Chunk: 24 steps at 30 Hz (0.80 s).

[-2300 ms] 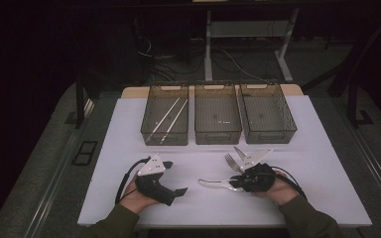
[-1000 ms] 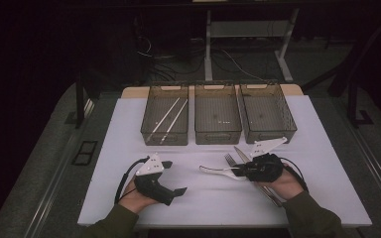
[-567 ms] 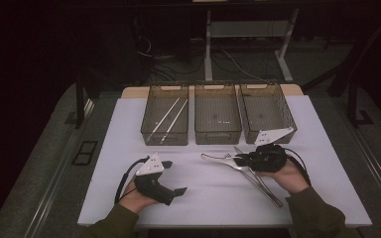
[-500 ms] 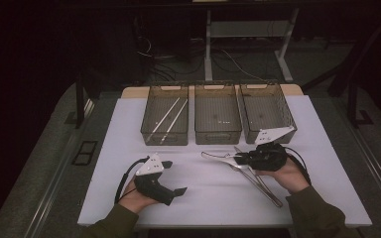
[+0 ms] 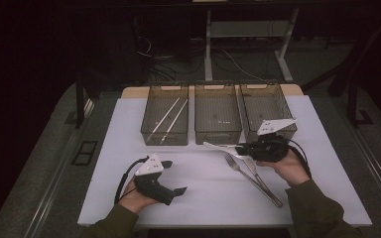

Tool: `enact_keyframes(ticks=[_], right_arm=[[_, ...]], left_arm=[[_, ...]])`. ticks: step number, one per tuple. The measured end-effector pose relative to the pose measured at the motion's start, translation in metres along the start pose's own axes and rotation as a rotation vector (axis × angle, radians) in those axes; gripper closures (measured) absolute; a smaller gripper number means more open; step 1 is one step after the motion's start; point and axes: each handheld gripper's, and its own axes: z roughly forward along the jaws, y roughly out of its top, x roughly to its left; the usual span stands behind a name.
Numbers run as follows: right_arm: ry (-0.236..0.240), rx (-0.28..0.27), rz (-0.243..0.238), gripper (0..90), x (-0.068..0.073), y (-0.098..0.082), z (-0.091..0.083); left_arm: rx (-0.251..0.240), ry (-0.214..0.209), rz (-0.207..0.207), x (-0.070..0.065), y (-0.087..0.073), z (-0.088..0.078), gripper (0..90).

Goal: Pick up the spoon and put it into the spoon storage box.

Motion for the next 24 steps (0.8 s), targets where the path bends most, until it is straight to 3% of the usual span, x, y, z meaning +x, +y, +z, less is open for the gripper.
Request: enact_keyframes(ticks=[17,24], right_arm=[[-0.047,-0.045,0.017,80.9,-0.013,0.012,0.004],[-0.093,-0.068,0.026,80.9,-0.022,0.021,0.011]], left_arm=[[-0.002,0.001,0.006,0.0,0.0,0.001,0.0],[-0.001,0.003,0.009,0.0,0.0,0.001,0.0]])
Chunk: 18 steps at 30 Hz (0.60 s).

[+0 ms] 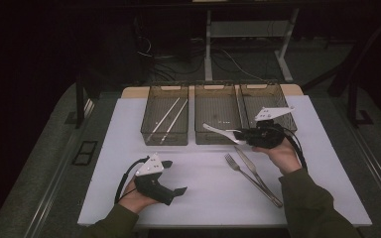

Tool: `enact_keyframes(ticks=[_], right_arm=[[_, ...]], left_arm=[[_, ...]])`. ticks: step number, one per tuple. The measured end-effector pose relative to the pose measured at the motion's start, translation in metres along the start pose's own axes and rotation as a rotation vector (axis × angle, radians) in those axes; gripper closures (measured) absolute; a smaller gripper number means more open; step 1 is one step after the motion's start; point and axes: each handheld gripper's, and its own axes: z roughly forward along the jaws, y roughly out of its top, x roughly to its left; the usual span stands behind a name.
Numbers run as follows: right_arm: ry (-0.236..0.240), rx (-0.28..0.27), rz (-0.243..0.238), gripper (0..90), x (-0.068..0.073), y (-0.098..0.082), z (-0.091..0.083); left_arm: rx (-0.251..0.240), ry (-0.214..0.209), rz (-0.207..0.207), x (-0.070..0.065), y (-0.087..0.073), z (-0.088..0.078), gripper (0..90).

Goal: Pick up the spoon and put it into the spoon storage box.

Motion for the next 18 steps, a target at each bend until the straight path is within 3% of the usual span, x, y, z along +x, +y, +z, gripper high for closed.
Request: enact_keyframes(ticks=[3,18], right_arm=[[-0.009,-0.016,0.004,80.9,-0.005,0.006,0.005],[-0.08,0.007,0.038,80.8,-0.031,0.026,0.03]], left_arm=[[-0.001,0.0,0.001,0.0,0.0,0.0,0.0],[-0.013,0.002,-0.014,-0.001,0.0,0.0,0.0]])
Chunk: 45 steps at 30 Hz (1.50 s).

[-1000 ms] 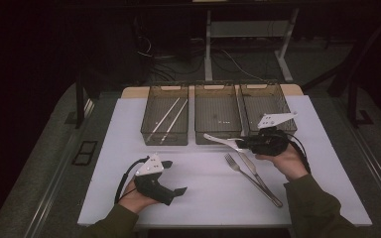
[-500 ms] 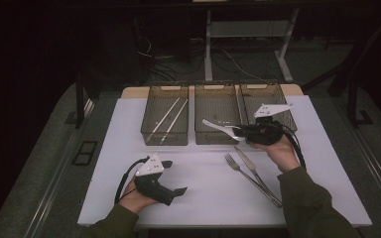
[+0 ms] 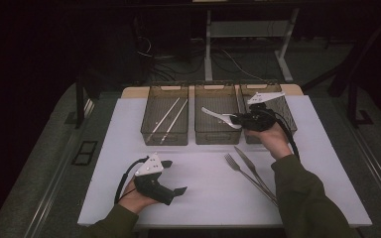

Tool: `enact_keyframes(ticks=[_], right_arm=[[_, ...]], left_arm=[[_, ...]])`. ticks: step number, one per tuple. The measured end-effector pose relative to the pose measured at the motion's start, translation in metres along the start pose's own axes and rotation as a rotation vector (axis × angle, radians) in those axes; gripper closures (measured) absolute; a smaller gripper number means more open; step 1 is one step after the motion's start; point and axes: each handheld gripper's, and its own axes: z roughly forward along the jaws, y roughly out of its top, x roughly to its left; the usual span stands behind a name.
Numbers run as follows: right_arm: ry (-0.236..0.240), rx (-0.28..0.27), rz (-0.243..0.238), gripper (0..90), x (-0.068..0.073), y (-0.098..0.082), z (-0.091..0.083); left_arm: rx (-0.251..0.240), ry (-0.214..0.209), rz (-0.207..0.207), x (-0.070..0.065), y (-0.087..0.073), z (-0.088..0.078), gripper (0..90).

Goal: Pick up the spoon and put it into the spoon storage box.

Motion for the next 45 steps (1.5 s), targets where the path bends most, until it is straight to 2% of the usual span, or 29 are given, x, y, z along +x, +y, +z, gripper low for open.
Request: enact_keyframes(ticks=[21,25,30,35,42,45], right_arm=[[-0.031,0.099,0.013,78.5,-0.009,-0.007,0.03],[-0.033,0.094,0.022,74.6,-0.009,-0.008,0.032],[-0.028,0.044,0.055,69.0,-0.008,-0.005,0.026],[-0.021,0.023,0.082,62.0,-0.007,-0.003,0.018],[-0.002,0.008,0.101,52.3,-0.002,-0.002,0.003],[0.003,0.0,0.086,50.0,0.0,-0.002,-0.004]], left_arm=[[0.008,-0.005,0.01,0.001,0.0,0.0,0.0],[0.008,-0.006,0.01,0.001,0.0,0.0,0.0],[0.008,-0.006,0.011,0.001,0.0,-0.001,0.0],[0.004,-0.002,0.008,0.001,0.0,-0.001,0.0],[0.006,-0.001,0.006,0.0,0.0,0.0,0.0],[0.009,-0.001,0.007,0.001,0.0,0.0,0.0]])
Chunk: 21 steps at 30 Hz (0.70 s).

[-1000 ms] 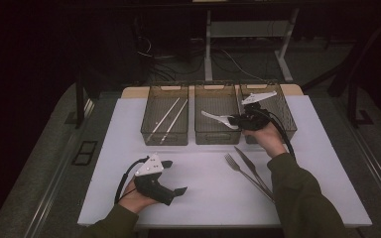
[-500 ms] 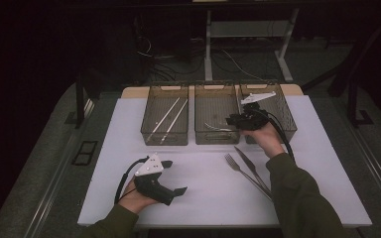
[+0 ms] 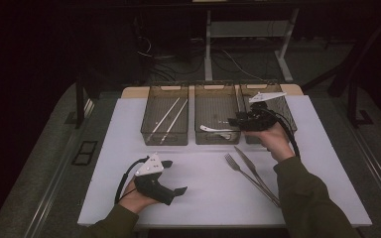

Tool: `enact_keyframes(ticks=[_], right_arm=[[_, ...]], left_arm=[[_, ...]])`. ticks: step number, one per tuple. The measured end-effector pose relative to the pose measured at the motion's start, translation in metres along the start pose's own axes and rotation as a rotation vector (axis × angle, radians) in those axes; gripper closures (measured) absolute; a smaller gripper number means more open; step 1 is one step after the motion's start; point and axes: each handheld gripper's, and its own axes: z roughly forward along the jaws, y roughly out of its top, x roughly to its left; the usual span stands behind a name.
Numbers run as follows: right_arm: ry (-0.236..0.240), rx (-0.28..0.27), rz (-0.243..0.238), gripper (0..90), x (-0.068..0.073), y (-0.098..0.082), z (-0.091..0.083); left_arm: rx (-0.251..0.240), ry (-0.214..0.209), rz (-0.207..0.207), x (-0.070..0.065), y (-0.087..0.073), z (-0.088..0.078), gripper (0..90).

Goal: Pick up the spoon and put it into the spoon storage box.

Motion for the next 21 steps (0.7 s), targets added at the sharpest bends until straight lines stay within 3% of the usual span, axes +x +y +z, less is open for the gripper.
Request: enact_keyframes(ticks=[21], right_arm=[[0.04,-0.027,-0.017,41.3,0.019,-0.029,-0.032]], left_arm=[[0.0,0.002,0.0,0.0,0.0,0.0,0.0]])
